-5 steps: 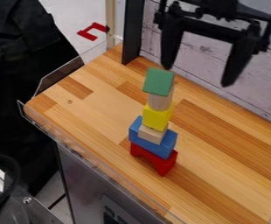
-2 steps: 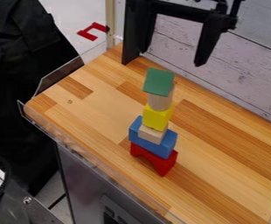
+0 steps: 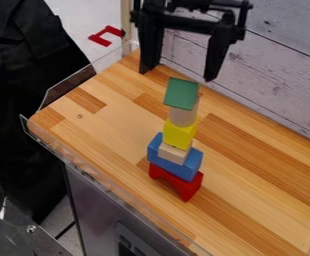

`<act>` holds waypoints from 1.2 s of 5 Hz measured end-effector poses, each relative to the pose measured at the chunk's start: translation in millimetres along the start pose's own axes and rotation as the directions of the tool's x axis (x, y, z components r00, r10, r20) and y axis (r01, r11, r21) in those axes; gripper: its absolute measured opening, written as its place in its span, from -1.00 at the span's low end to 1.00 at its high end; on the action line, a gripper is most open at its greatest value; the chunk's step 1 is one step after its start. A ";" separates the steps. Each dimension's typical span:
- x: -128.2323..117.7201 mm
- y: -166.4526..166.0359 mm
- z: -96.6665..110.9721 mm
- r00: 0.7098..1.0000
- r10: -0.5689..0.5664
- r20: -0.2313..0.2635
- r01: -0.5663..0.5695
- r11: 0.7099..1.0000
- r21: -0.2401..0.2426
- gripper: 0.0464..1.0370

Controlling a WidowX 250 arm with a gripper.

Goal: Remove the green cube from top of the table

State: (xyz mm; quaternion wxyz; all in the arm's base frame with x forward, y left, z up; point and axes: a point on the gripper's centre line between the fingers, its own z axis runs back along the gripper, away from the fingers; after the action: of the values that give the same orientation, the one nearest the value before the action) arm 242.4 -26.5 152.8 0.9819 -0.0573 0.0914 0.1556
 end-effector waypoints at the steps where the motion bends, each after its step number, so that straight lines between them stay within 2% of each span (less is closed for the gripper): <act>1: 3.6 1.9 -5.1 1.000 0.000 -0.011 0.000 1.000 -0.015 0.93; 3: 7.0 -2.4 -16.1 0.999 -0.009 -0.046 0.009 1.000 -0.010 0.93; 4: 7.9 -4.0 -21.0 0.998 0.004 -0.057 -0.005 1.000 -0.013 0.87; 5: 6.7 -3.1 -24.6 0.998 0.008 -0.065 -0.009 1.000 -0.014 0.31; 6: 6.9 -2.0 -24.8 0.998 0.010 -0.066 -0.011 1.000 -0.014 0.04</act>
State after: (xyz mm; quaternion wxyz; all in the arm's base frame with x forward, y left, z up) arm 245.5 -29.8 127.4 0.9771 -0.0691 0.1230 0.1594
